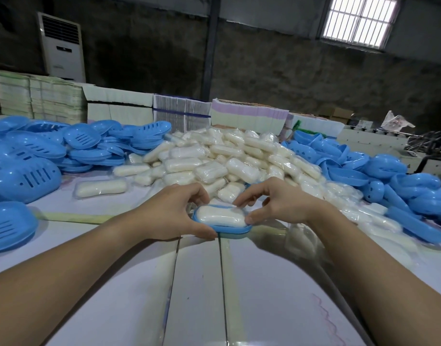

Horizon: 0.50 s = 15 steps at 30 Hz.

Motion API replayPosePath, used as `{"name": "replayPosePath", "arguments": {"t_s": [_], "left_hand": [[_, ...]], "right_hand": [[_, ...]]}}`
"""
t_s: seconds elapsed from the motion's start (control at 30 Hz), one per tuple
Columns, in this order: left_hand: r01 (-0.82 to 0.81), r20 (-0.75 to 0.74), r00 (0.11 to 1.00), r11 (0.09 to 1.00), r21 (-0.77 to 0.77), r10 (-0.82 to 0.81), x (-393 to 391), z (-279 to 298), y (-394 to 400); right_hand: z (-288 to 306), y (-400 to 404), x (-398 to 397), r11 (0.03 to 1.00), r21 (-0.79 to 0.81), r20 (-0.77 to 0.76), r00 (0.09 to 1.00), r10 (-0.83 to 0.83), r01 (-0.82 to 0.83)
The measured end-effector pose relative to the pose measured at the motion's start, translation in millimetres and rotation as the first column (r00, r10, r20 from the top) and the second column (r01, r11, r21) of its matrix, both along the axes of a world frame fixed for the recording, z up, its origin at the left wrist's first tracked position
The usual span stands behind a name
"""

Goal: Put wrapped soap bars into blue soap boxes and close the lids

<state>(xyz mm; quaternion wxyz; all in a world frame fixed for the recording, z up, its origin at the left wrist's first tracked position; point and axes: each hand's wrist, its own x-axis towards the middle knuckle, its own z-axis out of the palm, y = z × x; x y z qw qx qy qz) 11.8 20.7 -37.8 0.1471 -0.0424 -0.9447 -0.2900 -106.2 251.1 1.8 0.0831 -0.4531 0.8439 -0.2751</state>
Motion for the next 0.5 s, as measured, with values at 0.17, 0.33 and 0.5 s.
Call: {"name": "replayPosePath", "arguments": {"t_s": [0.17,0.33,0.5], "left_hand": [[0.007,-0.006,1.0,1.0,0.004,-0.007,-1,0,3],[0.015,0.006,1.0,1.0,0.004,-0.015,0,0,3],[0.022,-0.014,1.0,1.0,0.003,-0.022,0,0,3]], "right_hand": [[-13,1,-32,0.928,-0.107,-0.021,0.932,-0.361,0.357],[-25,-7,-56,0.811,0.162,-0.315,0.808,-0.497,0.562],[-25,-10,-56,0.781,0.021,-0.405,0.72,-0.564,0.624]]}}
